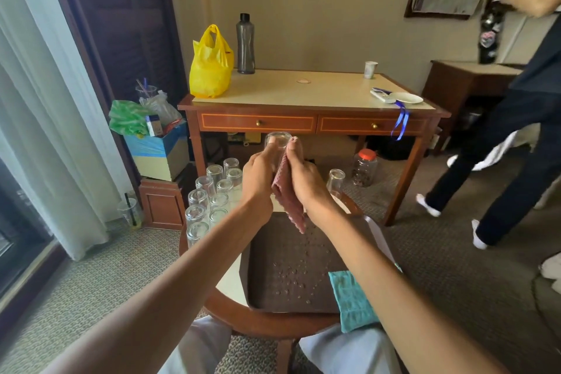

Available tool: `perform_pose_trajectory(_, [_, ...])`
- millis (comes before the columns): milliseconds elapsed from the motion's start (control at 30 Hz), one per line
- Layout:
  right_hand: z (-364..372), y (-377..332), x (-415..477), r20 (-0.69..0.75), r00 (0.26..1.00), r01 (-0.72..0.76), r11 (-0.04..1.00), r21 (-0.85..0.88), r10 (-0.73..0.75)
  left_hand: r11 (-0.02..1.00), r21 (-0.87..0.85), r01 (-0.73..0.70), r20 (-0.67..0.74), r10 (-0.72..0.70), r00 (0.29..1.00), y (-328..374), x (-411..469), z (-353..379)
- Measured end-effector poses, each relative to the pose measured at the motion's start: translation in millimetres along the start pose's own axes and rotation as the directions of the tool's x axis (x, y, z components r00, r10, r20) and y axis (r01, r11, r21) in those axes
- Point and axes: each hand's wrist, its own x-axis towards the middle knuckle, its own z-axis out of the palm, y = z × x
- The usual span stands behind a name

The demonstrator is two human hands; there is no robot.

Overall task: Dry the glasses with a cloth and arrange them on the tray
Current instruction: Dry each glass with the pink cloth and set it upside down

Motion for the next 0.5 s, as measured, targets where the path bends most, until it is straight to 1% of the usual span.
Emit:
perform_pose_trajectory(67, [0.4, 6.2, 1.1, 0.060, 0.996, 0.071, 0.997, 0.033, -0.073, 0.999, -0.003, -0.041, -0.028, 0.041, 0.999, -3.9, 1.4, -2.0])
perform_pose_trajectory(100, [1.1, 7.0, 2.4, 0.062, 0.994, 0.086, 0.995, 0.042, -0.088, 0.998, -0.006, -0.057, -0.059, 0.056, 0.997, -5.1, -0.2, -2.0])
perform_pose_trajectory(167, [0.5, 6.4, 8.2, 0.033, 0.995, 0.087, 0.994, 0.070, -0.089, 0.999, -0.018, -0.040, -0.072, 0.038, 0.997, -7.6, -3.4, -0.4])
perform_pose_trajectory(267, [-5.3, -1.5, 15.1, -0.027, 0.994, 0.107, 0.989, 0.100, -0.105, 1.000, 0.022, -0.017, -0.021, 0.018, 1.000, -10.1, -7.2, 3.1])
perform_pose_trajectory(333, [-9.0, -9.4, 15.1, -0.082, 0.995, 0.064, 0.988, 0.142, -0.053, 0.996, 0.054, -0.064, -0.002, 0.064, 0.998, -10.7, -10.5, 5.7])
perform_pose_trajectory(433, [-7.4, -11.6, 16.8, -0.134, 0.988, -0.047, 0.974, 0.221, 0.078, 0.988, 0.100, -0.114, 0.022, 0.112, 0.993, -10.6, -12.5, 9.2])
perform_pose_trajectory(500, [-4.7, -4.8, 14.4, -0.117, 0.988, -0.081, 0.980, 0.180, 0.103, 0.992, 0.093, -0.091, -0.018, 0.093, 0.996, -8.7, -9.3, 9.7])
